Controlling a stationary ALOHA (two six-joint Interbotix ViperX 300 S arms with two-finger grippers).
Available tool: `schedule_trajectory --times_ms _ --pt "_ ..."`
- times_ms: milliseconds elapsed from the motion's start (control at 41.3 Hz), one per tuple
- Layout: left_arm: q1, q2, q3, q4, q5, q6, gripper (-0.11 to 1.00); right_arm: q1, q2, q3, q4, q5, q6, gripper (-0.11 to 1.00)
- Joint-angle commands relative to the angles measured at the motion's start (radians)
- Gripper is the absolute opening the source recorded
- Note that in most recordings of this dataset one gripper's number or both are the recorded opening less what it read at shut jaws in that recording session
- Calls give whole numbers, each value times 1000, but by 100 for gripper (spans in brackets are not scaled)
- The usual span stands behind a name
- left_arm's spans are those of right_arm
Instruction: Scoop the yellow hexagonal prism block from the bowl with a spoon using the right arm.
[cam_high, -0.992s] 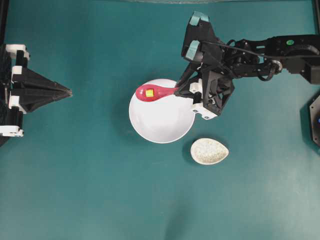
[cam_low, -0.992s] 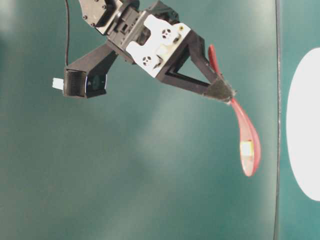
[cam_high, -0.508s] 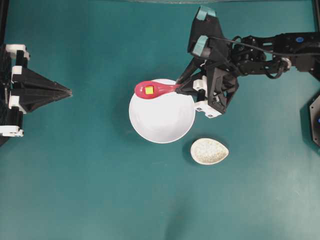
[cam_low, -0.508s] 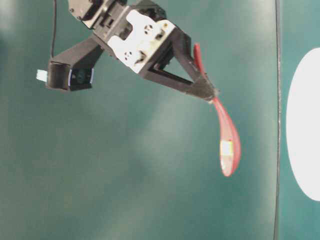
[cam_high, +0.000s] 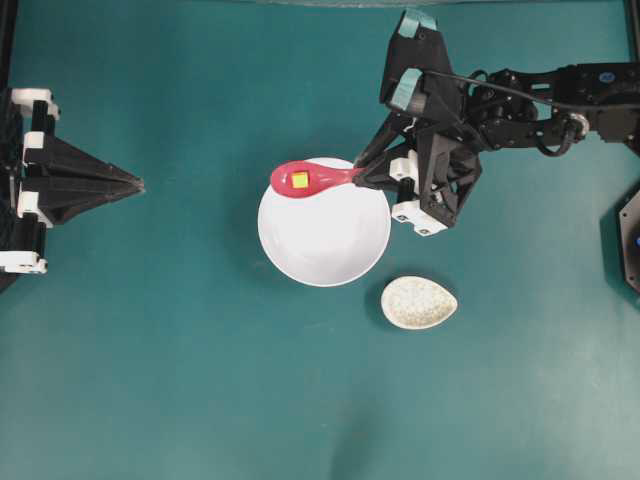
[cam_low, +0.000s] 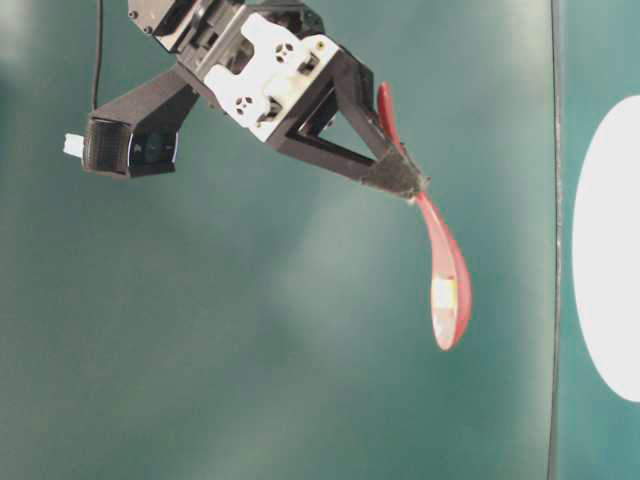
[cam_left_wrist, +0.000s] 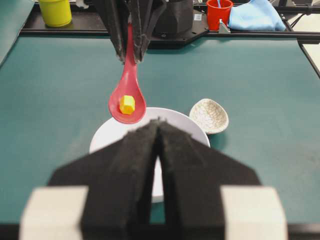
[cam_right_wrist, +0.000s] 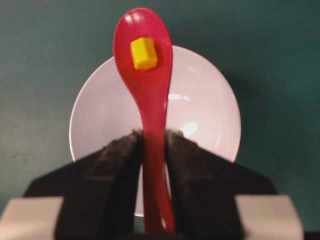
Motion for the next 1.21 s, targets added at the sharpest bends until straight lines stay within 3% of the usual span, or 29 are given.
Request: schedule_trajectory --times_ms 0,1186 --pt "0 6 -23 2 -11 -3 0 2 -32 -9 0 -3 0 22" --pt "0 5 -23 2 -11 -3 0 2 -69 35 -5 6 -3 22"
